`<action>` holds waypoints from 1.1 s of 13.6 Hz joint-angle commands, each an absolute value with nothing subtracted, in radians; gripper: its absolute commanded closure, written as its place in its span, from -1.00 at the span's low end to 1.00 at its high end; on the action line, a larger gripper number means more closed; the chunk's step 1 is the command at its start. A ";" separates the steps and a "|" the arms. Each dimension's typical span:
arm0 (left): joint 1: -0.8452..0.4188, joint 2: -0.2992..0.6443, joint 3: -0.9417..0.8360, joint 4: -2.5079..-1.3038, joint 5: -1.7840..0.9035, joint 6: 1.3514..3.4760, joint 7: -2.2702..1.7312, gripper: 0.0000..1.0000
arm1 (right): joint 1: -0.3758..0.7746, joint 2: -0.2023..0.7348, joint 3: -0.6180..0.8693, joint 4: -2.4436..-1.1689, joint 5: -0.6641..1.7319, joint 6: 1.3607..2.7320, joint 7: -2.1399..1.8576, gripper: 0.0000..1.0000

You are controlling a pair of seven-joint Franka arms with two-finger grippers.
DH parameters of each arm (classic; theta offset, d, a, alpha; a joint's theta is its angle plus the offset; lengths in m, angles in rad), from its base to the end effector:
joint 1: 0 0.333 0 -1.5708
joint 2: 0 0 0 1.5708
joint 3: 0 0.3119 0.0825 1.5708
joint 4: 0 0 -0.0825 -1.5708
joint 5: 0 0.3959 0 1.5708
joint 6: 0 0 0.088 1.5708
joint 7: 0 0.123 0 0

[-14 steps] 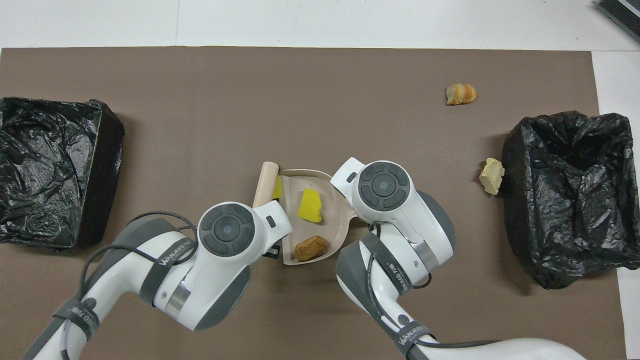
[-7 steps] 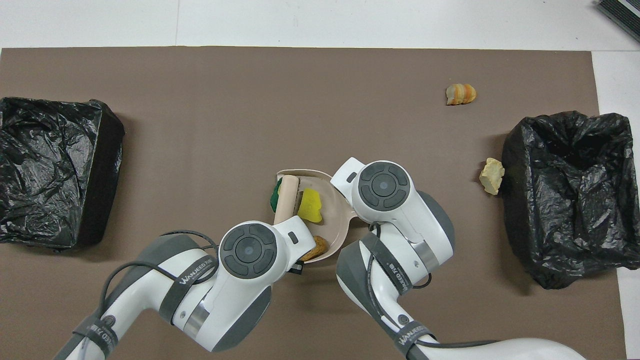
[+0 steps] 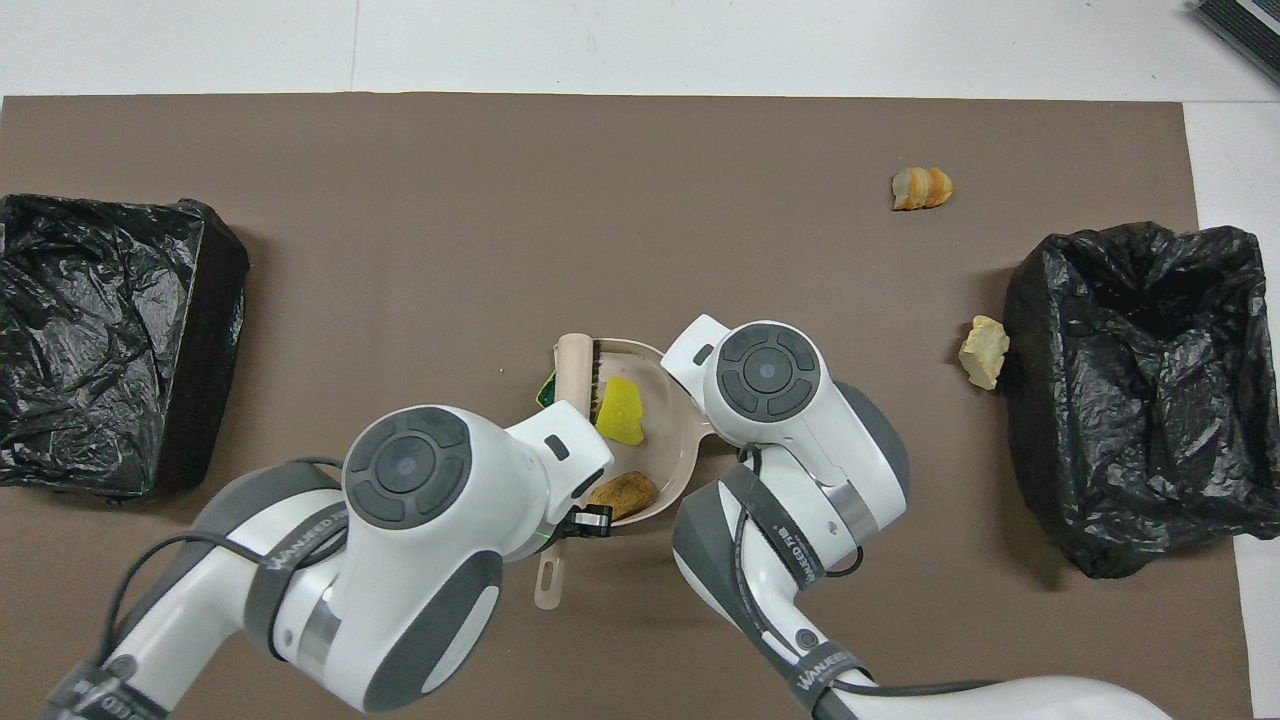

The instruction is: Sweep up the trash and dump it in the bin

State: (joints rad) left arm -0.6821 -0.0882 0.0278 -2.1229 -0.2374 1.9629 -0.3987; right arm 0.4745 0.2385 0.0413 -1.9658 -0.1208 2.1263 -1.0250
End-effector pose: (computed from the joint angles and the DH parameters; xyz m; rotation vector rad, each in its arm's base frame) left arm 0.4057 -0.3347 0.4206 2.9688 -0.2332 -0.2567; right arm 0.5258 0.2894 0.3196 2.1304 2.2106 -0.1501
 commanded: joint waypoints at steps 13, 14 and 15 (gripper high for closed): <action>-0.655 -0.172 0.011 -2.289 -0.081 1.950 -0.606 1.00 | 0.408 0.201 0.046 -1.982 0.012 2.158 -1.096 1.00; -0.657 -0.172 0.011 -2.296 -0.081 1.954 -0.610 1.00 | 0.379 0.198 0.048 -1.980 0.055 2.161 -1.159 1.00; -0.658 -0.173 0.011 -2.302 -0.081 1.960 -0.611 1.00 | 0.347 0.187 0.048 -1.977 0.096 2.160 -1.225 1.00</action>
State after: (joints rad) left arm -0.6418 -0.1345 0.0067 -2.2618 -0.1015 1.9309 -0.5835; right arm 0.4094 0.2252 0.0403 -1.9638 0.0208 2.1439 -1.1105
